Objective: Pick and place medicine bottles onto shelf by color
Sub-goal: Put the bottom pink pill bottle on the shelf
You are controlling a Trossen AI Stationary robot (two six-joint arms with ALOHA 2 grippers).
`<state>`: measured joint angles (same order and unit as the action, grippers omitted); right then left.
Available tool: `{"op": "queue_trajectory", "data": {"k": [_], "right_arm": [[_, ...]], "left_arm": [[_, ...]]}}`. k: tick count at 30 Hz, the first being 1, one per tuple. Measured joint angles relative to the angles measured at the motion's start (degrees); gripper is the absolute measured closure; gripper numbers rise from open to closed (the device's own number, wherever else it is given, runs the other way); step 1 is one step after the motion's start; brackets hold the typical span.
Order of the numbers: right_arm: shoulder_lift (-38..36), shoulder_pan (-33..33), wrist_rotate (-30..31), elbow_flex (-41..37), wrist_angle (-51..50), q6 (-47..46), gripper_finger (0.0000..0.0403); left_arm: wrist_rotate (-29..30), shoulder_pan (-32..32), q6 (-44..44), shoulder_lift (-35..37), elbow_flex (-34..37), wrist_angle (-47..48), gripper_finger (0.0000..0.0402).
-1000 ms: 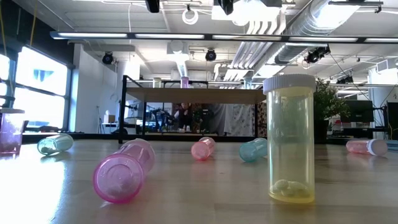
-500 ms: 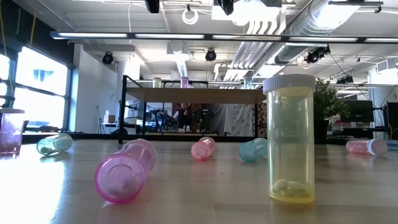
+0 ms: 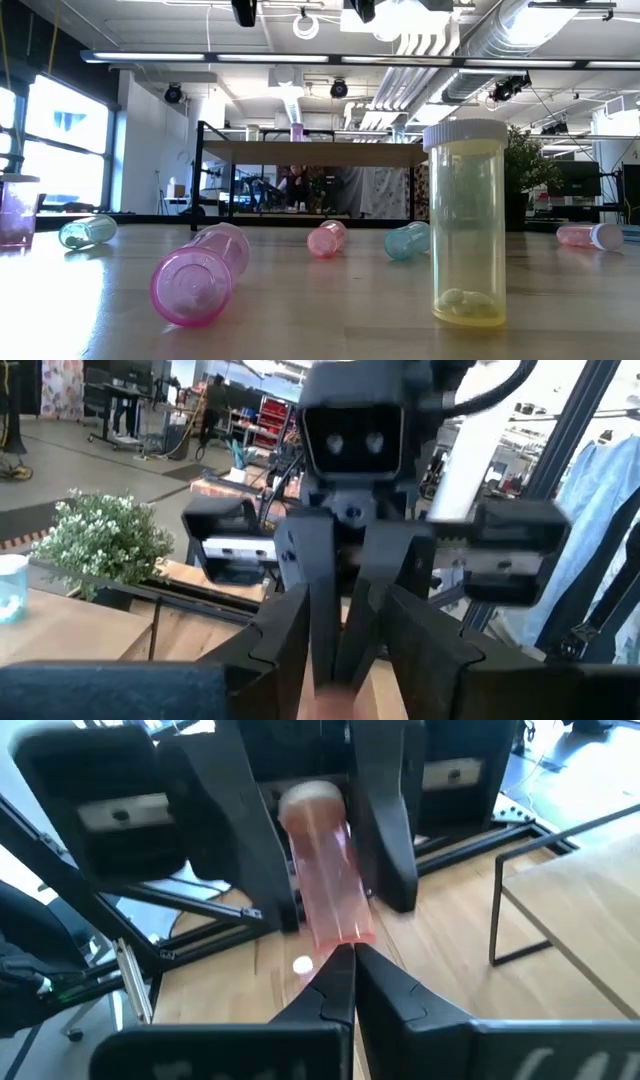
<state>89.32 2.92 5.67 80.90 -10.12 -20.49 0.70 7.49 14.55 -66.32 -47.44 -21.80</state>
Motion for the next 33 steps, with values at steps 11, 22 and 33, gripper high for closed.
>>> {"op": "queue_trajectory", "data": {"k": [11, 22, 33], "right_arm": [[0.0, 0.0, 0.0, 0.0, 0.1, 0.0, 0.0403], [0.0, 0.0, -1.6, 0.0, -1.0, 0.0, 0.0402], [0.0, 0.0, -3.5, 0.0, -2.2, 4.5, 0.0292]], "left_arm": [[1.0, 0.1, -1.3, 0.0, 0.0, 1.2, 0.0357], [1.3, 0.1, -1.3, 0.0, 0.0, 1.2, 0.0345], [0.9, 0.1, -1.3, 0.0, 0.0, 1.2, 0.0346]]}}
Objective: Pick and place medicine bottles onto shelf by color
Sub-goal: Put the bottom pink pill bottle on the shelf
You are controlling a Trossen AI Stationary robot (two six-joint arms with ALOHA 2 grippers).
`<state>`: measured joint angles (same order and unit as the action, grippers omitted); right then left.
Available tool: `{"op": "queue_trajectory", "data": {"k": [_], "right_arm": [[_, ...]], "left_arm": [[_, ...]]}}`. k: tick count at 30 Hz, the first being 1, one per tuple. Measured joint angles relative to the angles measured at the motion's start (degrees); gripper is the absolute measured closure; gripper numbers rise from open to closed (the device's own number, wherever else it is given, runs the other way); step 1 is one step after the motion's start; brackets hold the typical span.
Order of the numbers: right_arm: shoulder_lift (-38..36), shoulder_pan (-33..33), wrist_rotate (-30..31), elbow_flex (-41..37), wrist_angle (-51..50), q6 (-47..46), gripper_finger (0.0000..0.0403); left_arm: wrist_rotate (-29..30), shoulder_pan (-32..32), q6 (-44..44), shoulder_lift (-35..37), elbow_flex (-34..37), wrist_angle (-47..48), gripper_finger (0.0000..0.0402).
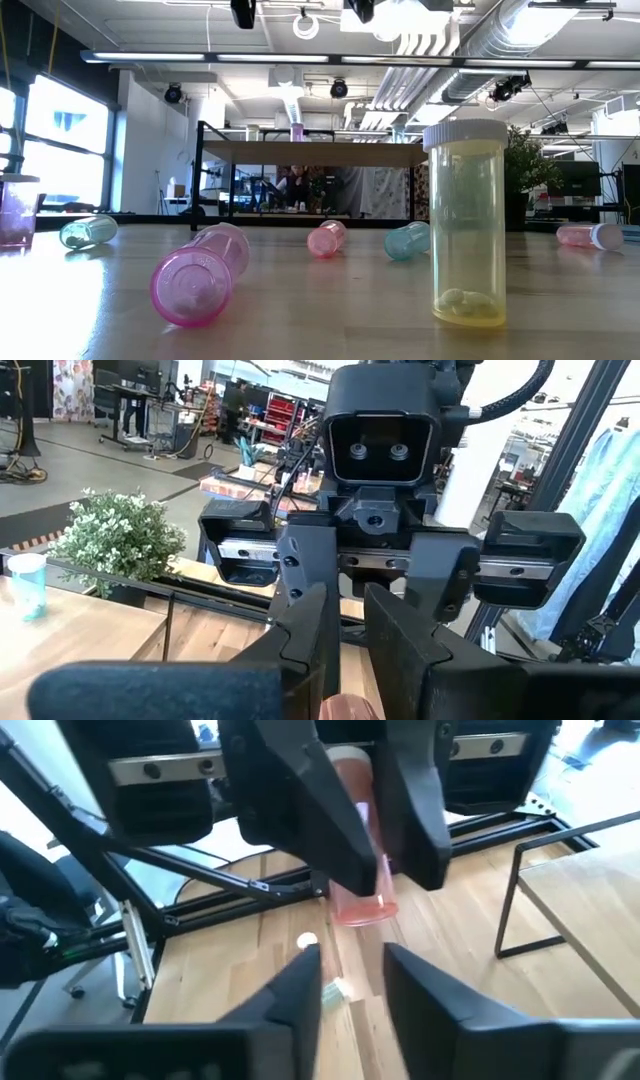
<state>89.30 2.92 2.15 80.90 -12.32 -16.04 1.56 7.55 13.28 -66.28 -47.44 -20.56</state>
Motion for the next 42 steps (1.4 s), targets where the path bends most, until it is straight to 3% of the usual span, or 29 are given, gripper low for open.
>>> {"op": "queue_trajectory", "data": {"k": [4, 9, 16, 22, 42], "right_arm": [[0.0, 0.0, -1.3, 0.0, 0.5, 2.0, 0.0248], [0.0, -0.1, -1.3, 0.0, 1.0, 4.1, 0.0226], [0.0, -1.7, -1.4, 0.0, 2.5, 4.5, 0.0224], [0.0, -2.2, -5.7, 0.0, 5.1, 4.2, 0.0224], [3.5, -2.3, -5.9, 0.1, 10.0, 2.1, 0.0235]], "left_arm": [[0.0, 0.0, 0.1, 0.0, 0.0, 0.0, 0.0346], [0.0, -0.1, 1.3, 0.0, 0.0, 0.0, 0.0346], [-1.6, -0.3, 1.6, 0.0, 0.0, 0.0, 0.0346], [-1.5, -0.7, 1.7, 0.0, 0.0, 0.0, 0.0346], [-1.3, -0.6, 1.6, 0.1, 0.0, -0.7, 0.0346]]}}
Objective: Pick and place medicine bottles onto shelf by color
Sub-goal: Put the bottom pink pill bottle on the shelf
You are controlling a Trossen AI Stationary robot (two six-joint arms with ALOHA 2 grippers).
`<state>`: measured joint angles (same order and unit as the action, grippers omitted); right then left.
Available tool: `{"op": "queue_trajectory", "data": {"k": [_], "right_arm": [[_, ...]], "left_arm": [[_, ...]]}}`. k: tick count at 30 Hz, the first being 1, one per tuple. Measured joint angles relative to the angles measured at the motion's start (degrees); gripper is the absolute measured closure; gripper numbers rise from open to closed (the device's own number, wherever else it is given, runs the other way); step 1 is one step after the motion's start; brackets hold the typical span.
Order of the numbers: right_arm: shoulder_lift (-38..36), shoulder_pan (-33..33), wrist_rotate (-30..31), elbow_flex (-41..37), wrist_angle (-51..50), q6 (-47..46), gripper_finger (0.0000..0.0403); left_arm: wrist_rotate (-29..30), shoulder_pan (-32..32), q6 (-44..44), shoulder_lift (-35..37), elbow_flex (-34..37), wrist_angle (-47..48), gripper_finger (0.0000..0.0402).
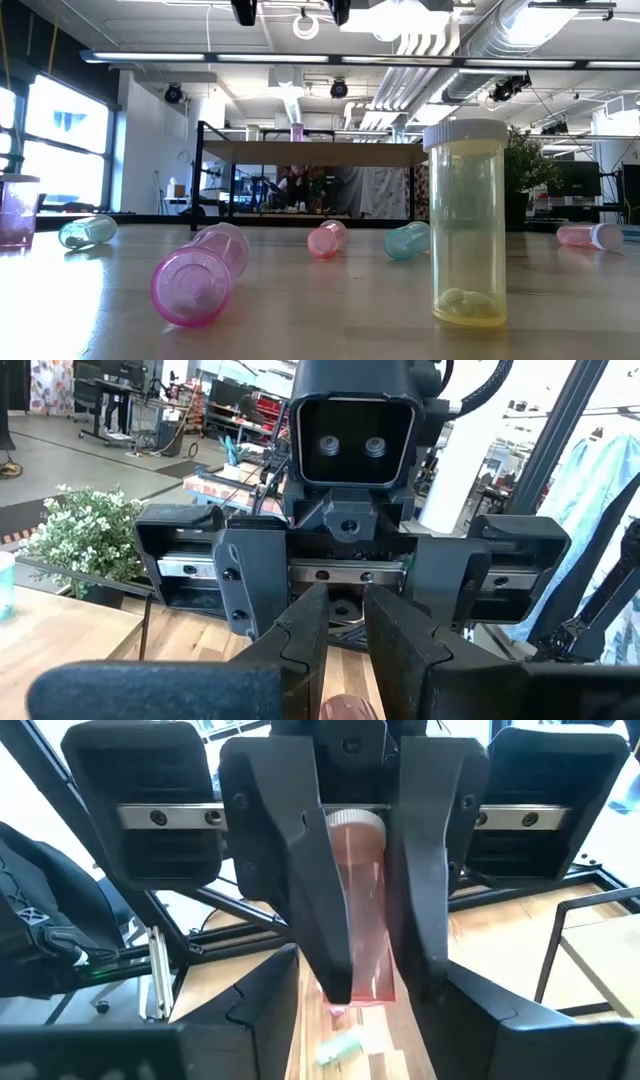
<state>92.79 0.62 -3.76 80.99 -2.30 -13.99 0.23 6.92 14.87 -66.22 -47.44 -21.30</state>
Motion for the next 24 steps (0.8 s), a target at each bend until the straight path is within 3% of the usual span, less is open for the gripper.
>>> {"op": "queue_trajectory", "data": {"k": [11, 18, 24], "right_arm": [[0.1, 0.0, -0.7, 0.0, -0.1, -0.5, 0.0302], [0.1, 0.0, -0.6, 0.0, 0.0, -0.9, 0.031], [0.1, 0.0, -0.6, 0.0, 0.0, -1.0, 0.0311]], "left_arm": [[0.0, 0.0, 0.0, 0.0, 0.0, 0.0, 0.0346], [0.0, 0.0, 0.1, 0.0, 0.0, 0.0, 0.0341], [0.0, 0.0, 0.0, 0.0, 0.0, 0.0, 0.0311]]}}
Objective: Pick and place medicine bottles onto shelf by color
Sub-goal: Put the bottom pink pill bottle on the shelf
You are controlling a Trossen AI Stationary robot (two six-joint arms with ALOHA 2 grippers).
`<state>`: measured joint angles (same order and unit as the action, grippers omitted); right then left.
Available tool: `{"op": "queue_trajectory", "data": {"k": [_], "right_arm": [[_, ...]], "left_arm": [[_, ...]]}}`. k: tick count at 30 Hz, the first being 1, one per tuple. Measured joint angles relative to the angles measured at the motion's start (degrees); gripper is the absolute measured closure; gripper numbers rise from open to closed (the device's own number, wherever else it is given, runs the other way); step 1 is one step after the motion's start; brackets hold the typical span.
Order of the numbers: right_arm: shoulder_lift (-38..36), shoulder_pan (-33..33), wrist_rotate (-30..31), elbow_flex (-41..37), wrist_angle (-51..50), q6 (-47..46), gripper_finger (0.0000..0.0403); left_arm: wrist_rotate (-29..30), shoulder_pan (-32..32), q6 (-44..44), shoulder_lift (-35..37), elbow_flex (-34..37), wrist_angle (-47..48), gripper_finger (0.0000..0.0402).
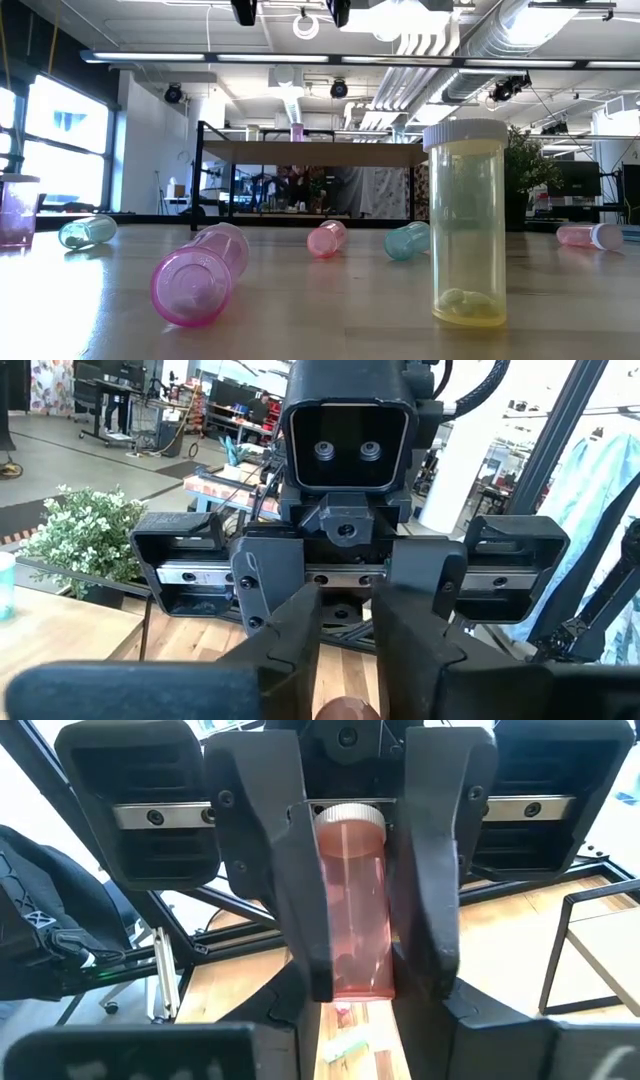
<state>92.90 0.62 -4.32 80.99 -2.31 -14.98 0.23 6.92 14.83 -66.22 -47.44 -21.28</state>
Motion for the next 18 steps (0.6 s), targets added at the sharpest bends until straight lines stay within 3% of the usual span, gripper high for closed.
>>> {"op": "queue_trajectory", "data": {"k": [18], "right_arm": [[0.0, 0.0, 0.9, 0.0, -1.0, -0.6, 0.0312]], "left_arm": [[0.1, 0.0, 0.0, 0.3, 0.0, 0.2, 0.0189]]}}
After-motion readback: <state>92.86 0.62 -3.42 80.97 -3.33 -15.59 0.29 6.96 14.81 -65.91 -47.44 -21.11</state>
